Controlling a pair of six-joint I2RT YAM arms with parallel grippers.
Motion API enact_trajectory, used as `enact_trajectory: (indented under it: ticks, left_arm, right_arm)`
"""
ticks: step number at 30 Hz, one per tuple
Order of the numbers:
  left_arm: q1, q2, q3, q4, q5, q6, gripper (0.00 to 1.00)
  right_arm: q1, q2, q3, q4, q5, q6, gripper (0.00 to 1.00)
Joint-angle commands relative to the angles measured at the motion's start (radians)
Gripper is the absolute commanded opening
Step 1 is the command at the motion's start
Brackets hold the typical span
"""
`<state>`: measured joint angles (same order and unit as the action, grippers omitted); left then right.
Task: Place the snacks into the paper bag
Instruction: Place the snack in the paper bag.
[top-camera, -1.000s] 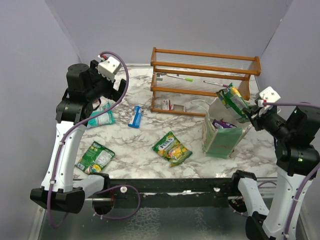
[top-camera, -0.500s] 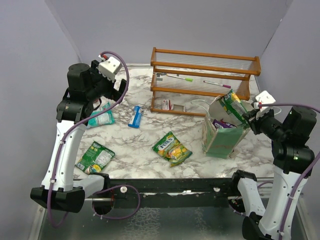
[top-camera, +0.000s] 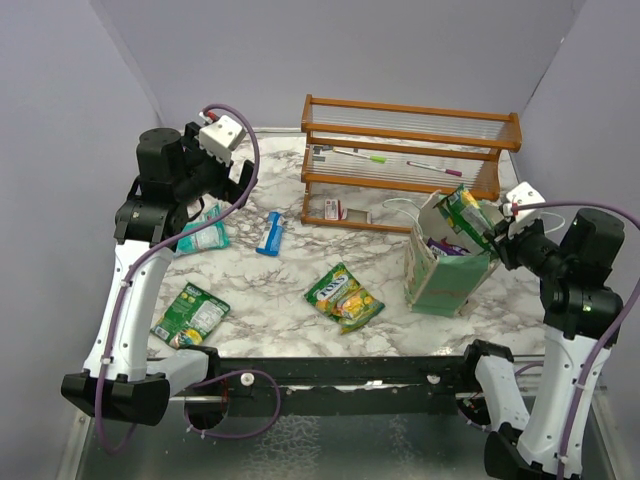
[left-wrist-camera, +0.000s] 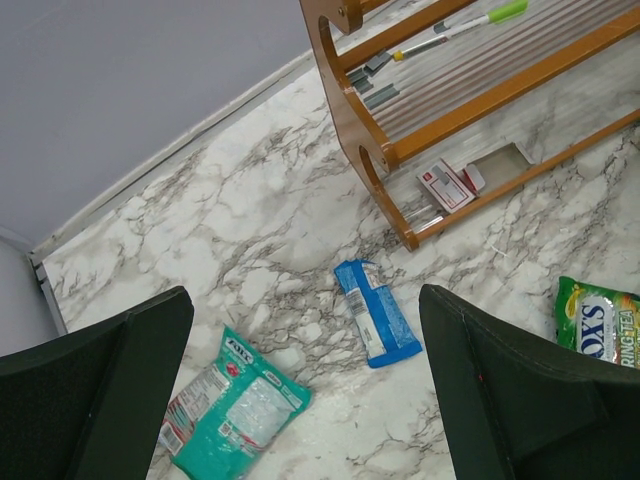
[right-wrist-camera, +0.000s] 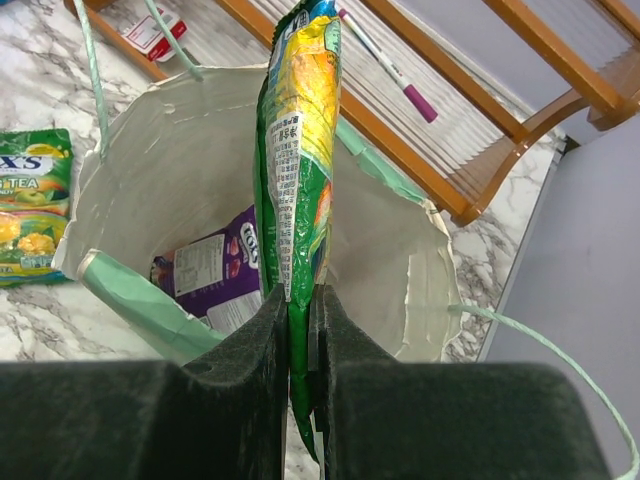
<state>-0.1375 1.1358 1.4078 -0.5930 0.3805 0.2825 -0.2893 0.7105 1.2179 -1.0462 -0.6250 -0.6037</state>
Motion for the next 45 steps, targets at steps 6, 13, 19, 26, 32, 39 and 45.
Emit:
enact_trajectory:
  ticks: [6, 13, 19, 26, 32, 39, 45]
  left_arm:
    - [0.006, -0.016, -0.015, 0.02, 0.04, -0.009, 0.99]
    - [0.006, -0.019, -0.025, 0.024, 0.05, -0.01, 0.99]
    - [0.007, -0.018, -0.021, 0.024, 0.06, -0.015, 0.99]
    - [0.007, -0.013, -0.017, 0.021, 0.07, -0.021, 0.99]
    - [0.007, -0.014, -0.021, 0.022, 0.071, -0.021, 0.99]
    - [0.007, -0.015, -0.032, 0.023, 0.062, -0.018, 0.99]
    - [0.01, -0.018, -0.041, 0.027, 0.06, -0.016, 0.99]
  right_arm:
    - [-0.005, 0.113, 0.012, 0.029, -0.028, 0.0, 0.01]
    - [-0.005, 0.18, 0.009, -0.011, -0.099, -0.021, 0.01]
    - [-0.005, 0.219, 0.015, -0.05, -0.138, -0.042, 0.01]
    - [-0.005, 0.232, 0.025, -0.12, -0.161, -0.107, 0.01]
    - [-0.004, 0.248, 0.021, -0.14, -0.208, -0.118, 0.01]
    - [-0.003, 0.28, 0.013, -0.151, -0.244, -0.138, 0.02]
    - [0.01, 0.331, 0.013, -0.155, -0.254, -0.156, 0.02]
